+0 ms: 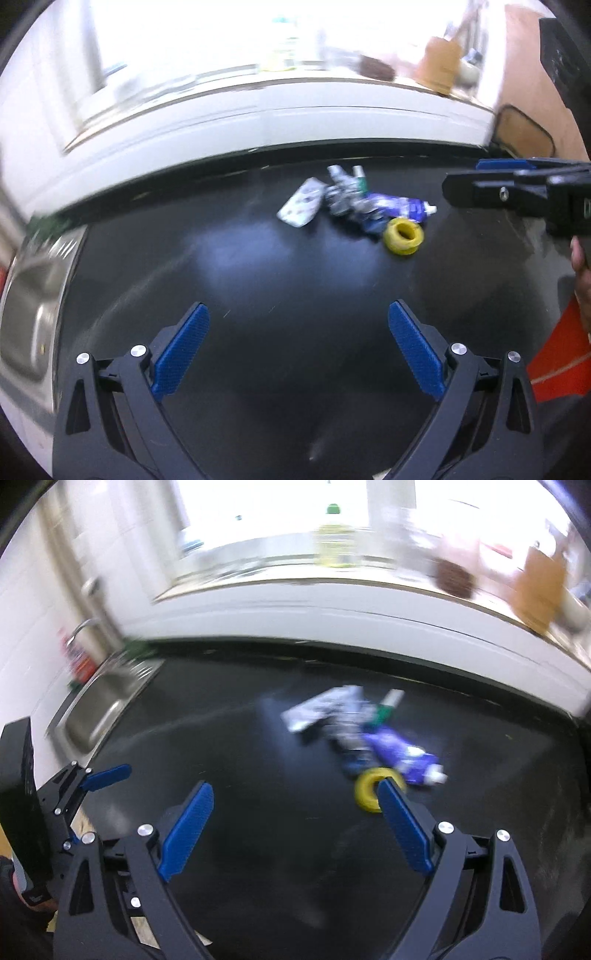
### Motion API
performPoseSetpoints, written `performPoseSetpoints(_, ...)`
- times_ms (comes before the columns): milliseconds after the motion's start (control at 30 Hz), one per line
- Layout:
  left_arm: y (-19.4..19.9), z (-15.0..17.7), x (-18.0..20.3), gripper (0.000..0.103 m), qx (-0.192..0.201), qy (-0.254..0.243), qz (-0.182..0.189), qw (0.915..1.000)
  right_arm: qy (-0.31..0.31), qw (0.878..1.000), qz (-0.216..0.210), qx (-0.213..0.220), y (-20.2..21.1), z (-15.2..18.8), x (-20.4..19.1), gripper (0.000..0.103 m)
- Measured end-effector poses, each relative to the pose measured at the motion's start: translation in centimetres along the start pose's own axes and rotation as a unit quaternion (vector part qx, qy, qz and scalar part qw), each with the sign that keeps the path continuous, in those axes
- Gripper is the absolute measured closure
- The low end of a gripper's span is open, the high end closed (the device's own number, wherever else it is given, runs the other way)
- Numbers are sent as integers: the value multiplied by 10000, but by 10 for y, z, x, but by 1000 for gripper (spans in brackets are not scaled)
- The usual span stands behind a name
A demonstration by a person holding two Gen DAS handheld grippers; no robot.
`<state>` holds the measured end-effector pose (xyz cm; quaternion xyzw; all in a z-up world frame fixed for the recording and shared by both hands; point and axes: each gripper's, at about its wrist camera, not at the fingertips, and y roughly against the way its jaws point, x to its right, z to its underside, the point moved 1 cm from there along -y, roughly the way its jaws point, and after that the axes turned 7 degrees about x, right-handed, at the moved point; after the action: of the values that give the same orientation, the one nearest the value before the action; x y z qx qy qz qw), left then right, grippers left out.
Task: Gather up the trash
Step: 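Move both open grippers back up to the counter, then grasp the pill blister pack with the left gripper while the right gripper grasps the green-capped marker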
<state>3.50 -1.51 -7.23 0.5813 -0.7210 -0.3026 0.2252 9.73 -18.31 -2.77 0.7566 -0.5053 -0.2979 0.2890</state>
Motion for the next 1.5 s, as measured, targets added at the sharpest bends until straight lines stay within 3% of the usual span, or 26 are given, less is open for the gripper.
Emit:
performPoseSetpoints(233,-64,-27,10,8,-206,-380,91,9990,-382,9992,126,-64,-25,-17,50,16)
performPoseSetpoints(400,-117,-46,1,8,-390,-448,101,9982,-563,9976,155,-363,-74,-35,70,16)
performPoseSetpoints(800,-227,-68,-15,8,-791,-588,434,9942,-1016,9855,452,-1282,-214,-53,106,37)
performPoseSetpoints(1000,-254,-71,-14,9,-877,-739,559,9918,-977,9848,429,-1371,-237,-61,110,43)
performPoseSetpoints(1067,-257,-72,-14,9,-815,-710,643,9921,-1118,9833,358,-1387,-237,-62,113,54)
performPoseSetpoints(1167,-259,-74,-13,18,-708,-724,683,9925,-1631,9768,149,-1383,-236,-60,123,58)
performPoseSetpoints(1233,-258,-77,-11,32,-661,-732,692,9927,-1843,9736,187,-1331,-232,-60,128,58)
performPoseSetpoints(1400,-256,-80,-6,56,-601,-710,658,9935,-1473,9780,367,-1429,-238,-59,119,58)
performPoseSetpoints(1433,-255,-80,-6,58,-620,-699,631,9936,-1337,9798,404,-1433,-239,-60,115,60)
performPoseSetpoints(1500,-255,-81,-4,61,-659,-630,601,9940,-1058,9830,460,-1429,-241,-59,106,81)
